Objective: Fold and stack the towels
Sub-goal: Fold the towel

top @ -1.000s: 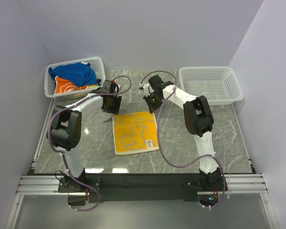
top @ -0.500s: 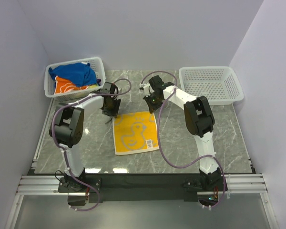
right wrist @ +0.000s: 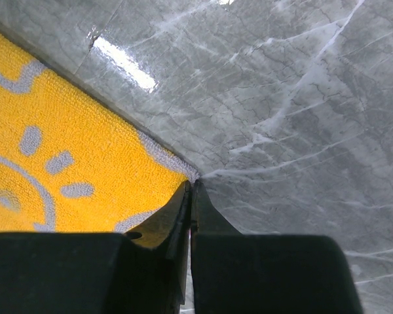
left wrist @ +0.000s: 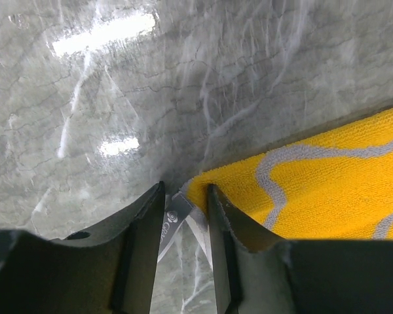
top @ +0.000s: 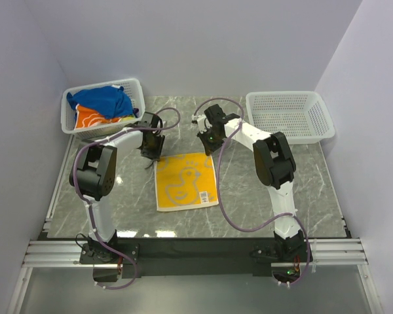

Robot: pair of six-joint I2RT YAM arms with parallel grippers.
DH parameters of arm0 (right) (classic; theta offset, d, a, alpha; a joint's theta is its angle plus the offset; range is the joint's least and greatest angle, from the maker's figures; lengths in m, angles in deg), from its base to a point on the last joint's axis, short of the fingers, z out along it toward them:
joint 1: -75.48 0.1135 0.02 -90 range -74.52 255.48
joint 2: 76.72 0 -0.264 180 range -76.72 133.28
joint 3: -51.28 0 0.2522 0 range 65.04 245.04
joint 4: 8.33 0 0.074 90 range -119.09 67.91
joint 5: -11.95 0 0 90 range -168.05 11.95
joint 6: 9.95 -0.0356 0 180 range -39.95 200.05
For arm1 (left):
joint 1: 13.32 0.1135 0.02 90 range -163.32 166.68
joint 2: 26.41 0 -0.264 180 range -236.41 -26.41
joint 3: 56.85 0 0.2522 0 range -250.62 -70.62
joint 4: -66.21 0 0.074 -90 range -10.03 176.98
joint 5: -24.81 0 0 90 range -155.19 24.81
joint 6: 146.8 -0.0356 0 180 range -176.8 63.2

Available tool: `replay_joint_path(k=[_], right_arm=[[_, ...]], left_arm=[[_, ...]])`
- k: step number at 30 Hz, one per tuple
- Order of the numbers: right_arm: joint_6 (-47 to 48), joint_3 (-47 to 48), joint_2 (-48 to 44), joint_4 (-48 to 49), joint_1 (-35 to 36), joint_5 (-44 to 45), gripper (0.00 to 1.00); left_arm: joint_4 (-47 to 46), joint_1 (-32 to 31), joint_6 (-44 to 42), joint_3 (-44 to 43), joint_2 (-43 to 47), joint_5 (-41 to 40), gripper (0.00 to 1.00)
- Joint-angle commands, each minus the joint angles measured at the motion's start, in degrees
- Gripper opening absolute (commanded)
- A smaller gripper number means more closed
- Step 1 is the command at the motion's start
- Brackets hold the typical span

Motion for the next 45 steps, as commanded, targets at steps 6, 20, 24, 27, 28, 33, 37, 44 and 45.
replay_joint_path(k=[6, 20, 24, 27, 28, 33, 37, 44, 45], right_arm=[[0.81, -4.14, 0.44, -3.90, -0.04, 5.18, 0.00], [0.81, -4.94, -0.52, -2.76, -0.22, 6.06, 0.00], [0.54, -4.59, -1.57, -1.27, -0.39, 5.45, 0.00], [0.45, -4.50, -3.07, -0.21, -0.57, 5.71, 0.00], [0.46, -4.50, -3.33, -0.03, -0.57, 6.49, 0.00], [0.28, -5.20, -5.35, 1.98, -1.71, 8.78, 0.00], [0.80, -6.60, -7.46, 4.10, -1.98, 10.63, 0.00], [0.89, -6.96, -8.70, 5.50, -1.97, 11.25, 0.00], [0.81, -7.31, -8.96, 5.85, -2.06, 11.34, 0.00]], left_arm=[[1.05, 2.53, -1.01, 0.56, -2.14, -0.28, 0.32], [1.31, 3.32, -1.45, 0.82, -2.84, 1.57, 0.01], [0.61, 3.32, -1.89, 0.91, -1.53, 0.87, 0.01], [-0.62, 3.32, -2.77, 1.00, 0.32, 0.69, 0.01], [-1.06, 3.32, -2.94, 1.00, 1.19, 0.69, 0.01], [-4.31, 3.32, -3.91, 2.31, 4.62, 0.60, 0.01], [-8.09, 3.32, -5.14, 4.85, 8.04, 1.22, 0.01], [-14.07, 3.32, -6.02, 8.38, 11.40, 2.01, 0.01], [-14.85, 3.32, -6.02, 8.73, 11.31, 2.27, 0.01]])
